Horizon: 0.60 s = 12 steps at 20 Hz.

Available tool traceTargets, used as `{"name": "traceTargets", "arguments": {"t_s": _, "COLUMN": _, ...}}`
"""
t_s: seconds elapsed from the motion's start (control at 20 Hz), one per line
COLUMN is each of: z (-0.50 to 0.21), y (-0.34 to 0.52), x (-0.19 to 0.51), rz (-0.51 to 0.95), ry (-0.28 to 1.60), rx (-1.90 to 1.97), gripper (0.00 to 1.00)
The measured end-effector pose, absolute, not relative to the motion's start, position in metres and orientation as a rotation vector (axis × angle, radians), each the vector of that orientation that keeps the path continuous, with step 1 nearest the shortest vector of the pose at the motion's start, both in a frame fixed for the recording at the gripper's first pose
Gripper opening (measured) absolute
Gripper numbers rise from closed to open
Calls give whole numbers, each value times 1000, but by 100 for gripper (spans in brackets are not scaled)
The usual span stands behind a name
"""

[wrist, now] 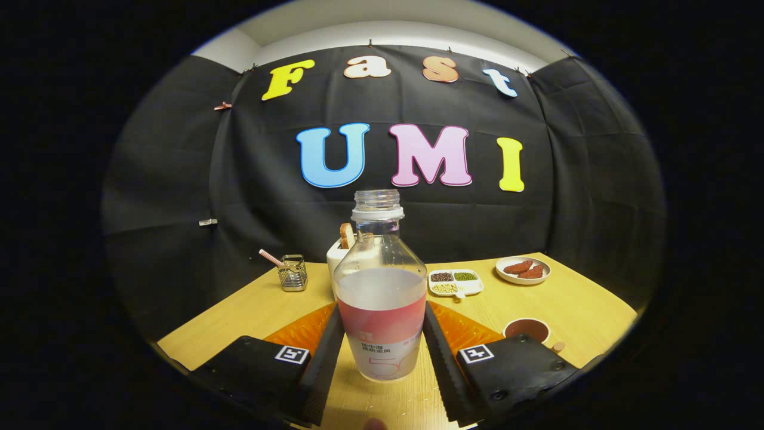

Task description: Take the bottle from table, then pour the juice into the cup, finally place the bottle on the coaster

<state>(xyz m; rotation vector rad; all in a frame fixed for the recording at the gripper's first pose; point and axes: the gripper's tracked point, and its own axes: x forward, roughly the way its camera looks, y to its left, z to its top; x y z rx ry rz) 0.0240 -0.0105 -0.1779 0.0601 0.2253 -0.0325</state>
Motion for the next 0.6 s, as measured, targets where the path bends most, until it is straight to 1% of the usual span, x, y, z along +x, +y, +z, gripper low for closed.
{"name": "traceTargets", "arguments": {"t_s": 0.35, "z": -188, "y": -45, "x": 14, "rz": -79, "ry": 258, "rx": 246, "gripper": 76}}
{"name": "traceTargets", "arguments": {"t_s": 0.6, "z": -219, "y": -50, "x": 15, "rz": -85, "ry": 327, "rx": 613, "gripper": 76}}
